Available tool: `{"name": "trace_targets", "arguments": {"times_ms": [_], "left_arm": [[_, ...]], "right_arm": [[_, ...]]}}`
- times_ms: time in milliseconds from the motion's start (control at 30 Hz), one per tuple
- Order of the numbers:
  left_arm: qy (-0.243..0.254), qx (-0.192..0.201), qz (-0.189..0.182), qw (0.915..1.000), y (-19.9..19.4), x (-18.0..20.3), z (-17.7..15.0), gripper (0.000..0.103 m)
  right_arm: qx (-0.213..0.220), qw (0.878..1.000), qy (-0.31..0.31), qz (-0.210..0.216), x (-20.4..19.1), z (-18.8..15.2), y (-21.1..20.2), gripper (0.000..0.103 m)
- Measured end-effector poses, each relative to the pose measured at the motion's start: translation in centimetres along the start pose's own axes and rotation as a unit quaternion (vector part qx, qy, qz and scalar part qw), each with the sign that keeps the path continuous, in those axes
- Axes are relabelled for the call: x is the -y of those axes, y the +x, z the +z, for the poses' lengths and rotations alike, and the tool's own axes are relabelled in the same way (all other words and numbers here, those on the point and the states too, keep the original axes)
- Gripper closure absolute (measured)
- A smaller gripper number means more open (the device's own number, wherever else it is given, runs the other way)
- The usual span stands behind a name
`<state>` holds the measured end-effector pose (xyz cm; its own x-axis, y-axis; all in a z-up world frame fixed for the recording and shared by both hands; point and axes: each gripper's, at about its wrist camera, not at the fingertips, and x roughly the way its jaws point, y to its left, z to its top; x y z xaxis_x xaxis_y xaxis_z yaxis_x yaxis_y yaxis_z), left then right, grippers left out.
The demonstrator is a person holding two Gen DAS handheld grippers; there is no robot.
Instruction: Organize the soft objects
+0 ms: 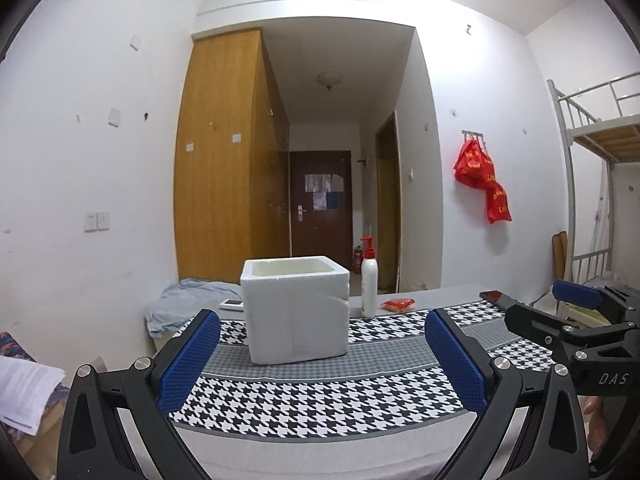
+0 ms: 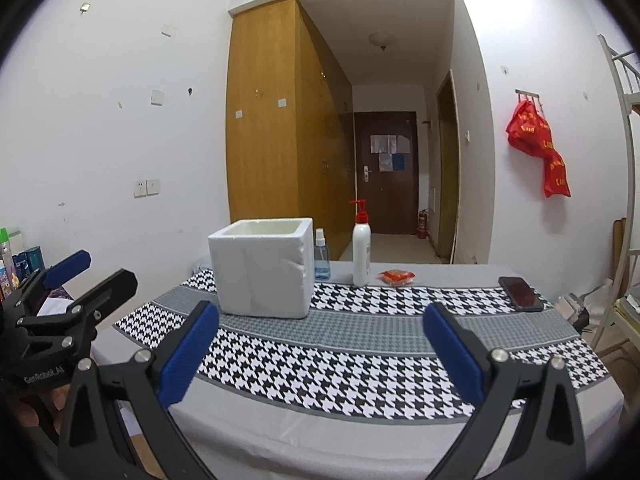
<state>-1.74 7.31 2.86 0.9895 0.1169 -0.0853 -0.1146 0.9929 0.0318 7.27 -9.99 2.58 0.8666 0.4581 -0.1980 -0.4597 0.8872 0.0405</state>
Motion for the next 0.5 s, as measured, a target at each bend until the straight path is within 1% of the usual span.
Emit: {"name": "trace_targets", "arguments": {"times_ms": [167, 367, 500], "left_arm": [[-0.004, 0.003, -0.007, 1.0000, -0.5, 0.2, -1.1, 0.001], [-0.001, 0.004, -0.010, 0.9999, -1.1, 0.6, -2.2, 0.001], [-0.010, 0.003, -0.011, 0.9999, -1.6, 0.4, -2.5, 0.001]], "right_arm": [[0.012, 1.000, 0.007, -0.014, 0.1, -1.2, -0.9, 0.000], [0.014, 1.000, 0.002, -0.019, 0.1, -2.0, -1.6, 0.000], [0.012, 1.000, 0.002, -0.027, 0.2, -2.6, -1.9, 0.000]]}}
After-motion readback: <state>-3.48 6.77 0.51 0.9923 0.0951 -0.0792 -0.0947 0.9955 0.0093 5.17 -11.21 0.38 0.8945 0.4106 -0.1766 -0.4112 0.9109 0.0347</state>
